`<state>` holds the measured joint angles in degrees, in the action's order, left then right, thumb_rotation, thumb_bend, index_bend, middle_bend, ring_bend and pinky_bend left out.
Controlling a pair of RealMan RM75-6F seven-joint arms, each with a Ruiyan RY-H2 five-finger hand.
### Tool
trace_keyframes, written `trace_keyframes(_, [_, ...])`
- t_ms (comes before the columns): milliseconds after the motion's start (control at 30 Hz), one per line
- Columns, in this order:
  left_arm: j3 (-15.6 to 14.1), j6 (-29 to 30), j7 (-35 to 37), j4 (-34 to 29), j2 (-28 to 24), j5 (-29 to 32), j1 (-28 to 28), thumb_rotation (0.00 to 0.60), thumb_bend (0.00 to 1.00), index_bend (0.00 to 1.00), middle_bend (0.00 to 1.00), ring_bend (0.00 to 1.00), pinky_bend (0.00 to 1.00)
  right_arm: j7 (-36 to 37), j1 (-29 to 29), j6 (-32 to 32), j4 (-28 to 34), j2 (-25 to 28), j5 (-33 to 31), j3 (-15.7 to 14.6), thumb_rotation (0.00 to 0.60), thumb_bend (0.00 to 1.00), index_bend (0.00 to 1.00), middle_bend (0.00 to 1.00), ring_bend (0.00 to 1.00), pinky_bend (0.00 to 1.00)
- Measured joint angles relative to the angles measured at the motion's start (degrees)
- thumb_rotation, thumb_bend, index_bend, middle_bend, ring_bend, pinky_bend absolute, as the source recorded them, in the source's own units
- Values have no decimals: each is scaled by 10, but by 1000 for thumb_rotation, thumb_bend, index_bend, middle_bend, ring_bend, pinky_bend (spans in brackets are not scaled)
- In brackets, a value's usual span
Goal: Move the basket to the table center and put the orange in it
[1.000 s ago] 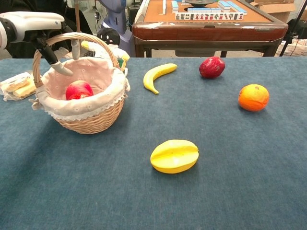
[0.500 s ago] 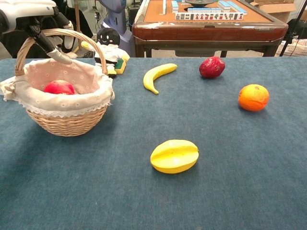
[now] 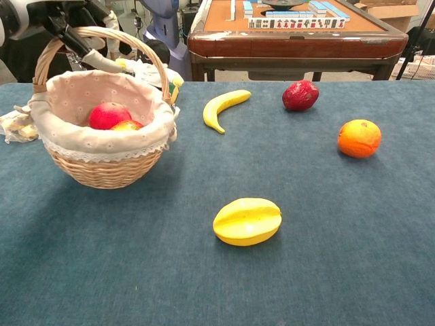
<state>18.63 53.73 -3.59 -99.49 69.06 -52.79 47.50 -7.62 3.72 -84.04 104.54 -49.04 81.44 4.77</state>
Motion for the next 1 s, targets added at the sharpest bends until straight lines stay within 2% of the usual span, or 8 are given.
trace_keyframes(233, [28,-7,55,-18,0,-24,4,600,217,786,940,839,873,2,-1,0,-1,0,2,-1,600,162,157,168,183,321])
trace_keyframes(367, [39,-16,63,-25,9,-26,19,600,217,786,940,839,873,3,-2,-2,-1,2,3,-1,600,162,157,168,183,321])
trace_keyframes(667, [53,-17,37,-12,64,-3,71,600,213,785,940,836,873,5,-3,1,-6,0,1,-3,600,162,157,168,183,321])
trace_keyframes(1000, [71,-5,-18,53,154,52,146,600,210,784,939,832,873,11,-2,5,-10,0,-3,-2,600,162,157,168,183,321])
